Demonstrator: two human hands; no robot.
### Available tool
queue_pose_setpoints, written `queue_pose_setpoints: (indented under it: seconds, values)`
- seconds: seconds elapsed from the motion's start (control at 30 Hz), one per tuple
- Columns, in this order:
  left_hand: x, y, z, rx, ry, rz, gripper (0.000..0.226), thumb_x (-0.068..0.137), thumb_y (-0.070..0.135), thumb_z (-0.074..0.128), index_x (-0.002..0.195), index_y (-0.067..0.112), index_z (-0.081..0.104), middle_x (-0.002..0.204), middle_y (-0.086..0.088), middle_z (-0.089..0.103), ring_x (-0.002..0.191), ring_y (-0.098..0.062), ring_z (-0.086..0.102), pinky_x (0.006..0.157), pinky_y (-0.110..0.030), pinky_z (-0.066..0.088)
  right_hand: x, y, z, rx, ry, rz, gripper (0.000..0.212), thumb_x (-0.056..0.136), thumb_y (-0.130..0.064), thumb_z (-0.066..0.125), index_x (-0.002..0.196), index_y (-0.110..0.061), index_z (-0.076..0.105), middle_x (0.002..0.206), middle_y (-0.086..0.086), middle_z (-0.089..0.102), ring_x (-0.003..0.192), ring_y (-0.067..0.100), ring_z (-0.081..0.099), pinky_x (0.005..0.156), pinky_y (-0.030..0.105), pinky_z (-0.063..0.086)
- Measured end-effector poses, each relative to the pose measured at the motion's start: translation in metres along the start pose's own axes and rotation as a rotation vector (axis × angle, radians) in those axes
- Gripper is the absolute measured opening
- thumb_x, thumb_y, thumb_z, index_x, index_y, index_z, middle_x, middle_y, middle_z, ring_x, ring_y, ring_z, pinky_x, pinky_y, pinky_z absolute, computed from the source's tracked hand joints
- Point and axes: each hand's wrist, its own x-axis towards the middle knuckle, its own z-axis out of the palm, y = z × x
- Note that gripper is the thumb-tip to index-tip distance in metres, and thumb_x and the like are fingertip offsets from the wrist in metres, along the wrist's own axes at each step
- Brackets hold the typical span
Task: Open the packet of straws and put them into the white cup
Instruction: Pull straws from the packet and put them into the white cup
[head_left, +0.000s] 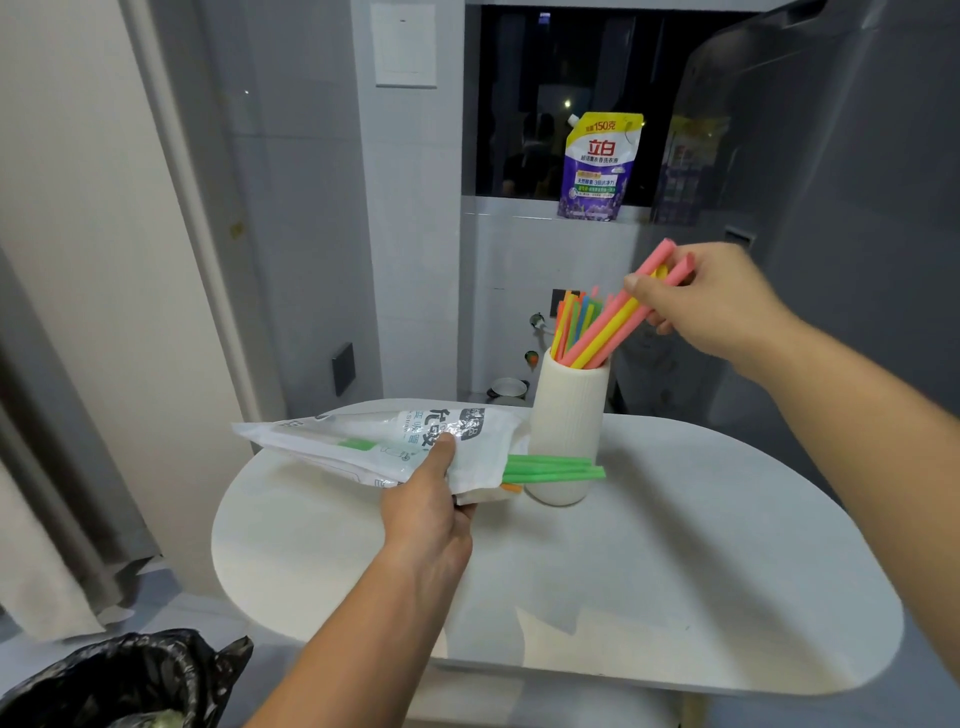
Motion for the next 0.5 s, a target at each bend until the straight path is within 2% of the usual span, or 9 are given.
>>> queue_pose_setpoints:
  seconds: [0.1, 0.2, 0.3, 0.37, 0.43, 0.5]
  values:
    - [0.0, 0.0, 0.0, -0.01, 0.013, 0.006, 0.046, 0.095, 0.002, 0.07, 0.139, 0.01, 0.061, 0.124, -0.008, 0.075, 0.09, -0.019, 0.075, 0.056, -0.029, 0.064, 0.007, 0.003, 0.015, -0.005, -0.04, 0.039, 0.036, 0.093, -0.032, 0.067, 0.099, 0.003, 0.068, 0.093, 0.024, 0.07, 0.077, 0.027, 0.069, 0.08, 0.046, 0.06]
    - [0.001, 0.0, -0.001, -0.022, 0.009, 0.005, 0.047, 0.095, 0.001, 0.07, 0.14, 0.01, 0.061, 0.125, -0.008, 0.075, 0.092, -0.019, 0.075, 0.055, -0.029, 0.064, 0.011, 0.008, 0.027, -0.031, -0.064, 0.052, 0.04, 0.094, -0.034, 0.066, 0.098, 0.005, 0.065, 0.092, 0.026, 0.068, 0.073, 0.025, 0.061, 0.076, 0.046, 0.058]
    - [0.002, 0.0, -0.002, -0.02, 0.013, 0.003, 0.048, 0.094, 0.002, 0.071, 0.14, 0.011, 0.061, 0.125, -0.007, 0.075, 0.094, -0.019, 0.075, 0.061, -0.031, 0.065, 0.013, 0.01, 0.037, -0.083, -0.044, 0.021, 0.034, 0.093, -0.034, 0.066, 0.105, -0.002, 0.064, 0.091, 0.014, 0.063, 0.08, 0.022, 0.059, 0.066, 0.035, 0.05]
    - [0.002, 0.001, -0.002, -0.024, 0.009, 0.001, 0.047, 0.094, 0.002, 0.071, 0.14, 0.011, 0.061, 0.125, -0.007, 0.076, 0.094, -0.019, 0.075, 0.058, -0.03, 0.065, 0.013, 0.011, 0.042, -0.098, 0.013, -0.024, 0.041, 0.091, -0.035, 0.07, 0.123, -0.013, 0.057, 0.109, 0.002, 0.06, 0.093, 0.019, 0.059, 0.071, 0.03, 0.048]
    - [0.003, 0.001, -0.002, -0.03, 0.005, -0.002, 0.047, 0.094, 0.002, 0.071, 0.139, 0.011, 0.061, 0.125, -0.008, 0.076, 0.095, -0.02, 0.075, 0.058, -0.03, 0.065, 0.011, 0.015, 0.045, -0.08, 0.067, -0.061, 0.053, 0.088, -0.036, 0.073, 0.135, -0.021, 0.051, 0.125, 0.001, 0.055, 0.101, 0.017, 0.056, 0.079, 0.031, 0.048]
    - [0.003, 0.001, -0.003, -0.029, 0.004, -0.003, 0.047, 0.094, 0.002, 0.071, 0.139, 0.011, 0.062, 0.124, -0.007, 0.076, 0.094, -0.019, 0.075, 0.062, -0.03, 0.065, 0.008, 0.019, 0.048, -0.064, 0.109, -0.114, 0.058, 0.09, -0.036, 0.071, 0.142, -0.026, 0.047, 0.132, 0.004, 0.051, 0.106, 0.018, 0.056, 0.086, 0.033, 0.049]
